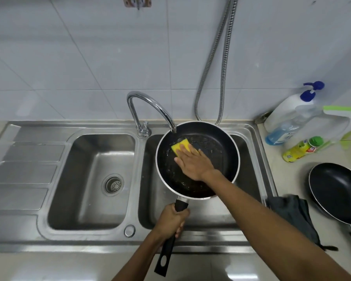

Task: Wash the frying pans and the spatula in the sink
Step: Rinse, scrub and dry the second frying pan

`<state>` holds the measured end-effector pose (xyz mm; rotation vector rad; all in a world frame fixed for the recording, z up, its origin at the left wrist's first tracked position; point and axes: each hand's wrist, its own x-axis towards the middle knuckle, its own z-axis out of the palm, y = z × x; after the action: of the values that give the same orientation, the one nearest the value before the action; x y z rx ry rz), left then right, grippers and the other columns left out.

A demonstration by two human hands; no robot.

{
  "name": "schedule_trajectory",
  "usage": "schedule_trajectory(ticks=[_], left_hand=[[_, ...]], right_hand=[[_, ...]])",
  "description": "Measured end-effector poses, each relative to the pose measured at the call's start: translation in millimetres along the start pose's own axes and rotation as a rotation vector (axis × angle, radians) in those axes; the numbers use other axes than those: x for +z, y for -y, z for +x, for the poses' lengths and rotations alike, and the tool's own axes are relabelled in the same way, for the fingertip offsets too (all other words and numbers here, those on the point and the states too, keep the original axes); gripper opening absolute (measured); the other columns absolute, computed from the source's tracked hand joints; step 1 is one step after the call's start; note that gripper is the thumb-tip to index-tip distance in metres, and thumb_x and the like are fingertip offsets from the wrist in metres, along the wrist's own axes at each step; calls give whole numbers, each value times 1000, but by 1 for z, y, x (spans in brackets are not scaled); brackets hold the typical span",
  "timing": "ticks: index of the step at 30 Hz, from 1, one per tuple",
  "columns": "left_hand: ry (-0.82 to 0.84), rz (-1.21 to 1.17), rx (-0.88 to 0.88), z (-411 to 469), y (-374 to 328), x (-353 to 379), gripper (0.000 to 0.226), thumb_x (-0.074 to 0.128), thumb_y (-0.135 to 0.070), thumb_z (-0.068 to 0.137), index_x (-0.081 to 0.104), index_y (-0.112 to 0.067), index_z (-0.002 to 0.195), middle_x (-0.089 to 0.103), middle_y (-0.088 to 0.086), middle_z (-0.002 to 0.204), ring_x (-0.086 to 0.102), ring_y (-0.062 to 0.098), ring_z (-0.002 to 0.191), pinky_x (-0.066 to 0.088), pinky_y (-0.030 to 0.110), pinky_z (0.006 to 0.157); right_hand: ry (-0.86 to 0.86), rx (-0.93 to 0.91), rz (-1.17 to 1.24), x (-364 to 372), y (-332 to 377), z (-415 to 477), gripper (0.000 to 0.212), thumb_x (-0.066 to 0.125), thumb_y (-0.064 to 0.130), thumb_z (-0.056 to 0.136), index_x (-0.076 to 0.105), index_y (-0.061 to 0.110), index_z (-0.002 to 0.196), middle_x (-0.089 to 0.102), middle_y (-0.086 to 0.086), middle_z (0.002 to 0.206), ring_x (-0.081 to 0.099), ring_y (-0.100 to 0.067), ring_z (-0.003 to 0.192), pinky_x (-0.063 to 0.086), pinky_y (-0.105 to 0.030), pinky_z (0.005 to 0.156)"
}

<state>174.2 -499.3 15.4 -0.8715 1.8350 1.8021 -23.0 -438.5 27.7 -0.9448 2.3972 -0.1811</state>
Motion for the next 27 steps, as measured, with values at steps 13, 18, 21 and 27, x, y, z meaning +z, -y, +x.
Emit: schedule_trajectory(ticks=[13, 18, 21, 27], left_hand=[[-16, 22, -3, 4, -4, 10, 18, 58, -16, 93, 52, -11, 76, 48, 1, 48, 40, 15, 37, 36, 23, 39], [-17, -50, -16, 1, -6, 11, 25, 57, -12, 90, 47, -13, 67, 43, 2, 48, 36, 14, 36, 32, 22, 39], [-41, -59, -3, 3, -7, 5, 21, 55, -8, 89, 48, -9, 70, 42, 2, 47, 34, 14, 35, 31, 22, 38], [-44, -6, 18, 4, -8, 6, 23, 55, -8, 89, 48, -8, 67, 43, 2, 43, 35, 16, 33, 32, 22, 38]], right_hand=[[7, -60, 9, 30, 18, -33, 64, 7, 54, 103, 22, 28, 160, 11, 6, 170, 4, -24, 157, 10, -50, 126], [-28, 74, -11, -21, -36, 12, 57, 16, 48, 108, 18, 26, 161, 6, 3, 171, 1, -26, 157, 8, -52, 126], [-55, 127, -76, -14, -70, -19, 57, 17, 47, 108, 20, 26, 161, 10, 2, 170, 7, -29, 157, 13, -50, 125], [10, -61, -69, 37, -5, -75, 74, -1, 57, 97, 22, 28, 160, 14, 2, 170, 10, -28, 156, 19, -48, 123]])
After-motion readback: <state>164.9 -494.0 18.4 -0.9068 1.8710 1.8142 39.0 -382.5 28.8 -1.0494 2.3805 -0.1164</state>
